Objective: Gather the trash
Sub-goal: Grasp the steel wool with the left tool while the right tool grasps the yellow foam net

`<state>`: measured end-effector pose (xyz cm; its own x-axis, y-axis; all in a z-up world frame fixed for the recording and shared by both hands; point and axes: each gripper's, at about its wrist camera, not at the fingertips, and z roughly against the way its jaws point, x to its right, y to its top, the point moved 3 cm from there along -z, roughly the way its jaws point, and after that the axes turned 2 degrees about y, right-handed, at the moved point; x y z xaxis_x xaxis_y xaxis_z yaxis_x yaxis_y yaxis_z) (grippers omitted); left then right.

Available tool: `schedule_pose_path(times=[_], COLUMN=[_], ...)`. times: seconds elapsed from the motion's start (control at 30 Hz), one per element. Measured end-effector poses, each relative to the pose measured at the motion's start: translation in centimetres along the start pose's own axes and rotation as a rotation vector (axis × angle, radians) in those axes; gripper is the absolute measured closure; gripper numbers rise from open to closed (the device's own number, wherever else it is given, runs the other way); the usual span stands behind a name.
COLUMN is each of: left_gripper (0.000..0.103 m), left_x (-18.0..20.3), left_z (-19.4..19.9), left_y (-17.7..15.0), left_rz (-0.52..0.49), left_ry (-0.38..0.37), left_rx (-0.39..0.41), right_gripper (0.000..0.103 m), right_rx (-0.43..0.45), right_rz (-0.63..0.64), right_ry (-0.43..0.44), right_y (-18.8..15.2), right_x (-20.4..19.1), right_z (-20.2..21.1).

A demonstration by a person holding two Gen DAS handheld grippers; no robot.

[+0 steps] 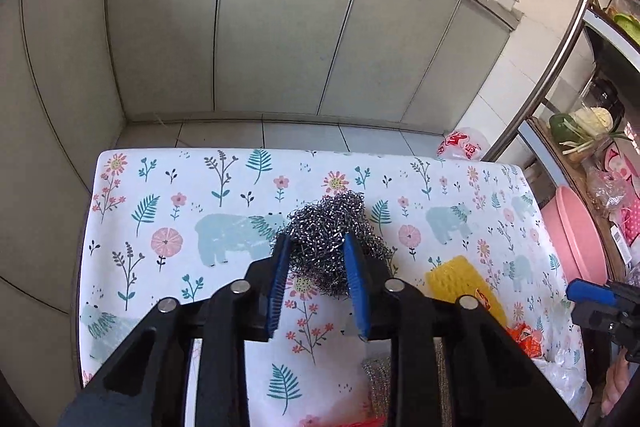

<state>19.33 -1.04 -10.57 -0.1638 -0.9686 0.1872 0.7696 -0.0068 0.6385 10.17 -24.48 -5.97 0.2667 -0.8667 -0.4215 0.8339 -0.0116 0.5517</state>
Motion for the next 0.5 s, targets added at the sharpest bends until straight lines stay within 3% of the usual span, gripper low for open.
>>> schedule_pose_path(times=[0.03, 0.23, 0.5], left_gripper=[0.099, 0.101, 0.101], left_x=[0.1, -0.3, 0.0], left_z=[0.1, 1.7, 6.1], left_y=[0.0, 0.5, 0.5], left_rz=[-0.012, 0.015, 0.016], left_ry=[-0.001, -0.031, -0.069], left_rx=[0.01, 0.053, 0.151], right_gripper=[0.069, 0.069, 0.069], right_rx=[-0.021, -0.135, -0.256], right_rz=[-0.002, -0.05, -0.074], right_ry=[0.004, 0.031, -0.018], right_y=[0.3, 1.6, 1.2], right_x=[-0.1, -0.1, 0.5], right_z=[-0.8, -4.7, -8.6])
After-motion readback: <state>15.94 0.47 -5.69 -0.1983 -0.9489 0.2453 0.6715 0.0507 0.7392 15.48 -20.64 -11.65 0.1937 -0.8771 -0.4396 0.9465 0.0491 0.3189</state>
